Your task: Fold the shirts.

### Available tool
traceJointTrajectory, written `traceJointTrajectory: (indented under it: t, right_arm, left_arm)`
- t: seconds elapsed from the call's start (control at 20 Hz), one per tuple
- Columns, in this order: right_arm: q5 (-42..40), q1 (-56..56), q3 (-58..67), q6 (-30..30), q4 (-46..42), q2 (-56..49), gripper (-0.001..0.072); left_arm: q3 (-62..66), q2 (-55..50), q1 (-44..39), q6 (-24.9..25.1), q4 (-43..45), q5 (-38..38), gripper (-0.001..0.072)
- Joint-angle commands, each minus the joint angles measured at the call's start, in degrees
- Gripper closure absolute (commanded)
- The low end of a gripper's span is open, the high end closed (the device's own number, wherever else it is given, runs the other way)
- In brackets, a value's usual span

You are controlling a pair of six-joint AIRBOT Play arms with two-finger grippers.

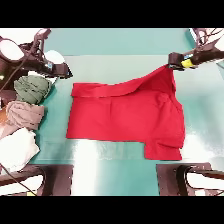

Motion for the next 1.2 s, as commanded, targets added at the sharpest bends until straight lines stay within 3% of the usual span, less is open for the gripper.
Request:
traceJointTrajectory:
  t: [0.0,0.05,0.15,0.2,0.4,0.55,0.85,1.15]
  right_arm:
    - [-4.74,1.07,-0.63,0.31,-1.38,-2.47,0.0366]
    - [-2.99,0.42,0.35,0.33,-1.36,-2.19,0.0301]
    - [1.49,-1.44,1.66,0.31,-1.31,-0.26,0.0305]
    - [2.95,-2.01,1.51,0.26,-1.31,1.11,0.0306]
    - [4.42,-3.32,-2.73,-0.57,-1.31,8.48,0.0306]
    - [3.32,-3.3,-7.1,-0.59,-1.31,13.77,0.0306]
    - [1.75,-3.3,-12.13,-0.59,-1.31,19.08,0.0306]
    - [2.4,-3.28,-12.26,-0.59,-1.25,19.34,0.0306]
  left_arm:
    - [1.03,-2.01,0.04,-1.29,10.69,-1.84,0.0167]
    - [1.75,-1.97,0.04,-1.25,13.64,-5.73,0.0167]
    - [-0.7,-1.68,0.04,-1.25,17.18,-14.67,0.0168]
    - [-4.98,-0.72,0.04,-1.05,17.09,-15.28,0.0168]
    - [-26.58,8.79,0.04,-0.9,15.19,-11.02,0.0168]
    - [-35.82,17.64,0.04,-0.87,10.49,-7.89,0.0168]
    - [-43.63,19.76,0.04,-0.85,-0.39,-3.37,0.0168]
    - [-49.59,19.74,0.04,-1.31,-2.62,-1.44,0.0168]
